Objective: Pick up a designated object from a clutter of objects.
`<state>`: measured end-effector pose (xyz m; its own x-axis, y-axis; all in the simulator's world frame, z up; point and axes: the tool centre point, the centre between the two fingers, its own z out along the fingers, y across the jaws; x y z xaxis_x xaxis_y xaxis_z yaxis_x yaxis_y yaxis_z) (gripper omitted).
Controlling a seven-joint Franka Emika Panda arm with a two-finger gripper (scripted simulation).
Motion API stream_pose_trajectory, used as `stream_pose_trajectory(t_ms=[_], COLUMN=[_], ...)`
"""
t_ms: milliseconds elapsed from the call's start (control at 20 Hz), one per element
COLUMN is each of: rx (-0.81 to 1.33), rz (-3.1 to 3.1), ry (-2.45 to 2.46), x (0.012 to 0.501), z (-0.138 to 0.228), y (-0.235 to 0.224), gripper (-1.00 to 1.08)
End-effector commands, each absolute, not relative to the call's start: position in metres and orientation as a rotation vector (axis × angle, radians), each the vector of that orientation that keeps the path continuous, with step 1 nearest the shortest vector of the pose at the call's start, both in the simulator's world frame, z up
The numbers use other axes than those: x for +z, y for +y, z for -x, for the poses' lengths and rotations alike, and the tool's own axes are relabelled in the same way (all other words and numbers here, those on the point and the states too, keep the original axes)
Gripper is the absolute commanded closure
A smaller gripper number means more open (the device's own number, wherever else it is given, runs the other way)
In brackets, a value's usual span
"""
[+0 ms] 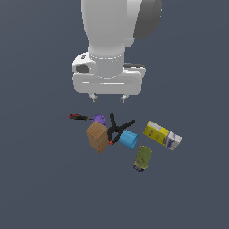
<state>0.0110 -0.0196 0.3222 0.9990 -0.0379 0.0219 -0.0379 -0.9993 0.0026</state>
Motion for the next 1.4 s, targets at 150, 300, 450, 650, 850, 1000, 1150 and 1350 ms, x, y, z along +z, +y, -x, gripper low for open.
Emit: stream_pose_trajectory(t_ms=[150,300,450,650,850,1000,1150,1350], rx=[0.036,0.04,0.042,0.043,0.042,0.041,0.038,0.033], rz=[-3.143,-3.158,-3.17,-3.17,-3.17,-3.172,-3.173,-3.174], ry=[-0.051,-0.025,-0.006,-0.005,-0.006,-0.022,-0.049,-0.104], x=[0.323,0.327,0.329,0.329,0.329,0.325,0.319,0.305], z=[-0.011,-0.01,-0.01,-0.01,-0.01,-0.014,-0.021,-0.033], y=[-0.015,-0.003,0.006,0.007,0.007,0.009,0.013,0.021], gripper=[-0.92,-0.92,-0.92,-0.92,-0.92,-0.92,-0.92,-0.92])
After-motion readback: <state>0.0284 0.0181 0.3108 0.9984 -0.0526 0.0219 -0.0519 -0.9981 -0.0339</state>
